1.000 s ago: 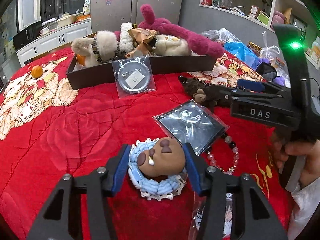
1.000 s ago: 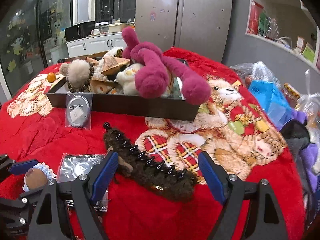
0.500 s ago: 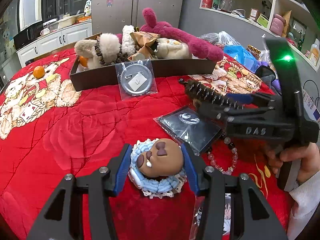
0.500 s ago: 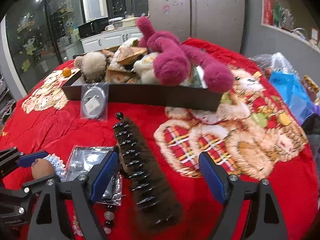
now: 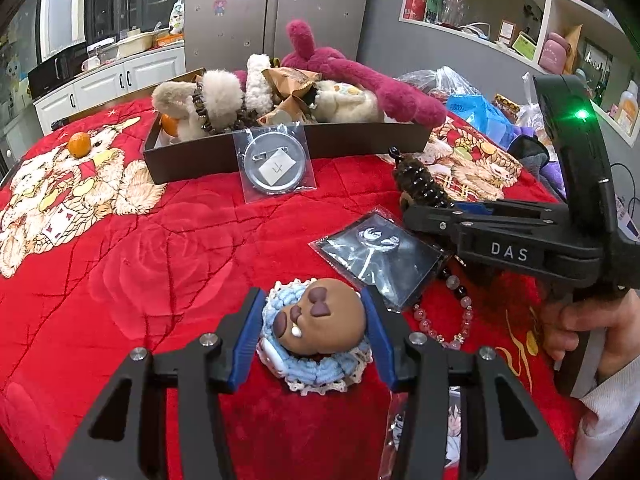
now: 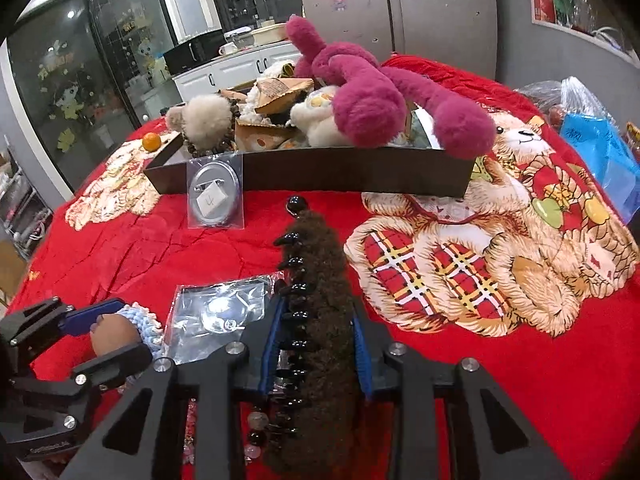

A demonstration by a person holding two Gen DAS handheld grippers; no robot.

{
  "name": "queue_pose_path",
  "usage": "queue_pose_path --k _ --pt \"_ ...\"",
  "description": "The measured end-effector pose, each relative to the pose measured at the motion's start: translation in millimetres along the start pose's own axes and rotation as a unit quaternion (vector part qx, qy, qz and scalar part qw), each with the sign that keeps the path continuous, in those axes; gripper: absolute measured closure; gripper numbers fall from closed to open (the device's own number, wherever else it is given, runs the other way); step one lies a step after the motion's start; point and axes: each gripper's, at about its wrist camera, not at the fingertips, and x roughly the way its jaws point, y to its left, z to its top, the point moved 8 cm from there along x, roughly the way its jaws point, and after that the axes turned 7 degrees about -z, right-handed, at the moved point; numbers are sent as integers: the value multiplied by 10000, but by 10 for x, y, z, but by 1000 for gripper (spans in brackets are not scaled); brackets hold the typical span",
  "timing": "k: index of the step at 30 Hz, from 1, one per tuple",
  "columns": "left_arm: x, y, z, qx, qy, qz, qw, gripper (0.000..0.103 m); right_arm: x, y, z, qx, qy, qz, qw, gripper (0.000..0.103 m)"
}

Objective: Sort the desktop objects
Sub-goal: 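Carry the hair tie and hair clip into the black box with both tools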

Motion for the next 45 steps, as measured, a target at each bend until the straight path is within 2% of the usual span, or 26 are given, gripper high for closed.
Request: queue_pose_path --k 3,4,12,20,25,37,45 --pt "-63 13 18 0 -78 6 10000 59 -29 4 6 97 -5 26 9999 72" --pt "-90 11 29 12 -119 10 9999 67 -49 -15 13 172 -16 36 9998 72" --pt "-158 18 22 37 -149 20 9999 67 -264 -118 115 513 -322 248 9979 72" --pt "-316 60 93 -3 -287 76 9996 67 -394 -8 196 525 -506 531 9959 72" --pt "-429 116 184 -95 -385 102 9992 67 -465 67 248 472 -593 526 9957 72" --pt "-529 214 447 -283 -506 262 9980 67 -492 353 372 314 -606 441 9967 72" --pt "-593 295 871 -196 -619 366 9972 67 -453 470 533 256 -479 489 9973 72"
